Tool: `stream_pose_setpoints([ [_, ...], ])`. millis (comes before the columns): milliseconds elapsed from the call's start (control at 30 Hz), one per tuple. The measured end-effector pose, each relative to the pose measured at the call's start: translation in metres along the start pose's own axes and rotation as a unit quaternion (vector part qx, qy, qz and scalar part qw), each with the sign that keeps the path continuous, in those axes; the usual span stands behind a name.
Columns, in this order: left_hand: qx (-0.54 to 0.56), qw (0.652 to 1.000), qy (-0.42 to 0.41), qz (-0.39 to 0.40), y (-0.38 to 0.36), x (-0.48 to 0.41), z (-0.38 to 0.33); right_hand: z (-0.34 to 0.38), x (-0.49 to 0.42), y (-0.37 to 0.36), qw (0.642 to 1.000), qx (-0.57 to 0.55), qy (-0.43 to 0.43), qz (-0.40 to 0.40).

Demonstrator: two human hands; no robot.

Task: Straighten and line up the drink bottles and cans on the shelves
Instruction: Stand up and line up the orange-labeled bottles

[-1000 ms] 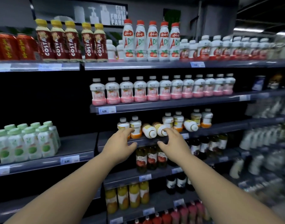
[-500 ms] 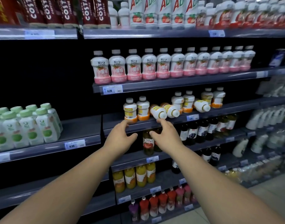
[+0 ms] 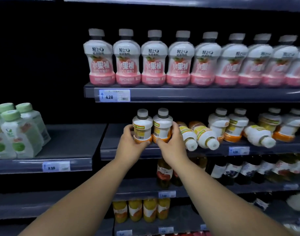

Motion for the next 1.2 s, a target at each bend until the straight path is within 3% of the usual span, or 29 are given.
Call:
stream_pose_setpoints([
  [167, 0.000, 1.000, -0.005, -0.020, -0.018, -0.047, 0.021, -0.009, -0.025, -0.027, 0.999, -0.002, 0.012, -0.042],
  [367, -0.042, 0.998, -0.033, 0.042, -0.010, -0.077, 0.040, -0.009, -0.044, -0.042, 0.992, 0.075, 0.011, -0.105],
  [500, -0.003, 0.998, -0.017, 0.064, 0.027, -0.084, 0.060, -0.011, -0.039, -0.045, 0.984, 0.103, 0.038, -0.141],
  [633, 0.025, 0.995, 0.007, 0.096, 0.055, -0.088, 0.080, -0.019, -0.040, -0.050, 0.998, 0.032, -0.030, -0.053],
  [733, 0.044, 0.997, 0.000, 0.067, 0.052, -0.086, 0.075, -0.022, -0.040, -0.060, 0.997, 0.032, -0.066, 0.032],
  [833, 0.033, 0.999, 0.014, 0.033, 0.049, -0.086, 0.078, -0.016, -0.039, -0.067, 0.996, 0.081, -0.044, 0.015],
  [1000, 0.036, 0.995, 0.012, 0.094, 0.064, -0.092, 0.091, -0.011, -0.042, -0.075, 0.990, 0.089, -0.044, 0.101],
  [1133, 0.033, 0.997, 0.023, 0.066, 0.067, -0.089, 0.097, -0.005, -0.044, -0.081, 0.993, 0.096, -0.028, 0.070],
  [1200, 0.029, 0.996, 0.019, 0.080, 0.070, -0.091, 0.098, -0.006, -0.043, -0.083, 0.991, 0.087, -0.030, 0.092],
])
Point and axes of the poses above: each hand's wrist, its own x-axis away from the middle knuckle, its own y-axis out of the back of the hand, z = x × y, the point moved 3 cm from there along -x, towards the middle knuckle, and after that the axes turned 1 degree about -x, right-handed, at the moved point
